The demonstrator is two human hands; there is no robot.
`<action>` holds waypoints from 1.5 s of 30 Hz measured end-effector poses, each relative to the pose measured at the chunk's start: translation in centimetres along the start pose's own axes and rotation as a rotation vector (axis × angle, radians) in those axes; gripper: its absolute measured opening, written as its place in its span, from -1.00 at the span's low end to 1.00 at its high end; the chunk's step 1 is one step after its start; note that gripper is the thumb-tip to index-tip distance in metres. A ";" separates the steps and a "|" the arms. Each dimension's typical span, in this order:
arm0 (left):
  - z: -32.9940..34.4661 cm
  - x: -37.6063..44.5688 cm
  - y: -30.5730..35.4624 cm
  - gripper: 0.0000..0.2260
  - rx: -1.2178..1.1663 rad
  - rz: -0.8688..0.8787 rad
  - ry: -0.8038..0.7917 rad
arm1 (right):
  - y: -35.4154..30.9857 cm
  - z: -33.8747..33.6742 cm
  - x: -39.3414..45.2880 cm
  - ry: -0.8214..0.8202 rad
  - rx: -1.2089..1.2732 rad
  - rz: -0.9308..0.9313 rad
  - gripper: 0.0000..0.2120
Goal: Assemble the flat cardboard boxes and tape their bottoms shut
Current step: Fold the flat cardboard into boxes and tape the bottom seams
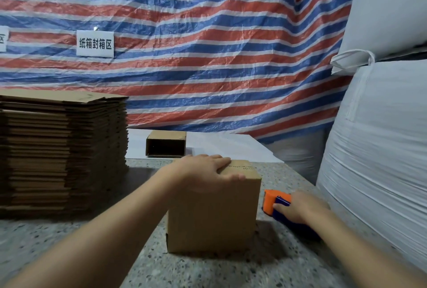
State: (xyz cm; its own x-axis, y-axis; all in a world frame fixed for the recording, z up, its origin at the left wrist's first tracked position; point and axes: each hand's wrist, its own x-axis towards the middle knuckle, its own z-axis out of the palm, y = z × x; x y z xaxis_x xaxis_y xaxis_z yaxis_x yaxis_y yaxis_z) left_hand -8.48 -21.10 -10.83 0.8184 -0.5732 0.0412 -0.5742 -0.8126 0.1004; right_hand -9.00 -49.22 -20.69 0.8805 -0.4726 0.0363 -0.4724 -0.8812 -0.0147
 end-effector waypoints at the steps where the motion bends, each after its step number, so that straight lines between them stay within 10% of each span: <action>1: 0.0 0.0 0.0 -0.14 0.001 0.003 0.002 | 0.1 0.2 -0.1 0.003 0.011 -0.002 -0.31; 13: -0.1 -0.2 0.2 -0.45 -0.107 0.016 0.019 | 0.9 1.4 0.0 0.257 -0.021 -0.118 -0.44; 20: -1.1 -0.2 -0.2 -0.52 -0.535 -0.081 0.023 | -2.0 -11.1 1.4 0.413 0.662 -0.215 -0.44; 25: -1.0 0.2 -2.1 -0.51 -0.974 -0.118 0.182 | -4.8 -20.2 -1.1 -0.103 1.111 -0.488 -0.25; 29: -0.7 0.4 -2.5 -0.61 -1.130 -0.133 0.367 | -7.4 -21.2 -1.5 -0.340 0.990 -0.566 -0.11; 38: -1.2 -0.1 -3.5 -0.37 -1.562 -0.226 0.488 | -11.4 -20.7 -1.2 -0.390 0.713 -0.568 0.00; 45: -1.3 -0.7 -3.3 -0.81 -1.644 -0.281 0.489 | -12.8 -21.1 -1.4 -0.373 0.612 -0.544 -0.11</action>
State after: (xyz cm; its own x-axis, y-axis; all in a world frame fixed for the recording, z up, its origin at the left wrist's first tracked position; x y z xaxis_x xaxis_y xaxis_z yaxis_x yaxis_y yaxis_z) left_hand -7.08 -17.87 -9.88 0.9900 -0.1106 0.0870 -0.0570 0.2505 0.9664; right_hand -5.04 -37.19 0.48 0.9823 0.1336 -0.1314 0.0227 -0.7810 -0.6241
